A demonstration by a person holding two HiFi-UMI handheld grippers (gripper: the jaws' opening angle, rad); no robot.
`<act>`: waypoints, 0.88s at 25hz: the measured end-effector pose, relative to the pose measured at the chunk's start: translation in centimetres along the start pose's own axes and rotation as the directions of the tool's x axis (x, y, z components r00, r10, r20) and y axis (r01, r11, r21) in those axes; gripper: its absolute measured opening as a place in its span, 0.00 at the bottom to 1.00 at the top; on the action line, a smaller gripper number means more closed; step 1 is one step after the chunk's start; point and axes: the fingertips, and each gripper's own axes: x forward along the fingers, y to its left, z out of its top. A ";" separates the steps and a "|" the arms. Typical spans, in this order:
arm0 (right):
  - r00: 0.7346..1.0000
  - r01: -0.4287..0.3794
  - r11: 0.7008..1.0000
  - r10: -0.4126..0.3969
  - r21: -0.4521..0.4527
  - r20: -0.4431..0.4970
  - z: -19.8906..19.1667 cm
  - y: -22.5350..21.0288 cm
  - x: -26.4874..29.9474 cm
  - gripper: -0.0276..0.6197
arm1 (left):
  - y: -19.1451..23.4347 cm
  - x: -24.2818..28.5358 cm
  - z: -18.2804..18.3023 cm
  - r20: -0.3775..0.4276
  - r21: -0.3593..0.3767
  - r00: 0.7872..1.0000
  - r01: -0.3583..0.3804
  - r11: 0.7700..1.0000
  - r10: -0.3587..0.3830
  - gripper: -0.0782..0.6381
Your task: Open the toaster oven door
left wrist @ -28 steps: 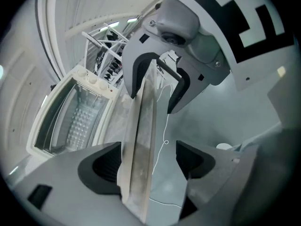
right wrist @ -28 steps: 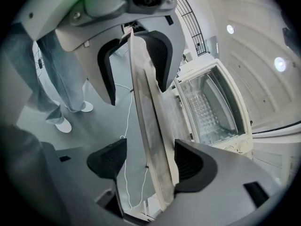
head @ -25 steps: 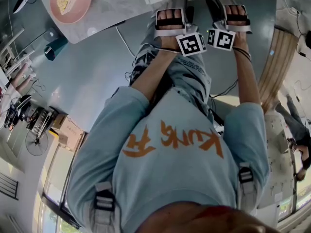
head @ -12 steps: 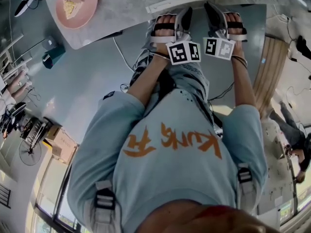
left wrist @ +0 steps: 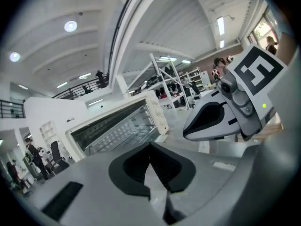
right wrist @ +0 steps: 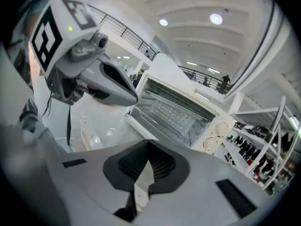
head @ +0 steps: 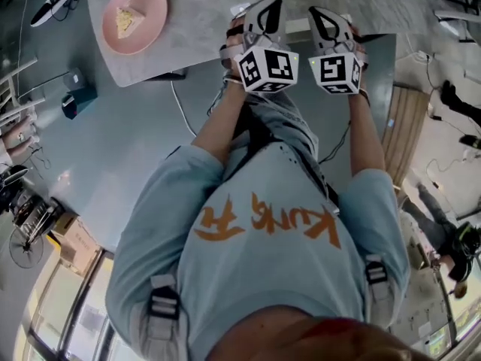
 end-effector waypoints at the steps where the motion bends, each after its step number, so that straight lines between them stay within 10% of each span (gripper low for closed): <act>1: 1.000 -0.015 0.999 0.014 0.033 0.019 1.0 -0.5 0.1 0.04 | 1.2 -0.1 0.6 0.018 -0.035 1.000 -0.019 0.999 0.019 0.11; 12: 0.978 -0.039 0.987 0.006 0.155 0.208 12.7 -5.9 1.1 0.04 | 12.1 -2.0 6.4 0.138 -0.248 0.969 -0.168 0.954 0.207 0.11; 22: 0.915 0.105 0.917 -0.240 0.385 0.324 20.3 -15.1 -0.7 0.04 | 19.4 -2.9 14.5 0.281 -0.414 0.891 -0.223 0.882 0.357 0.11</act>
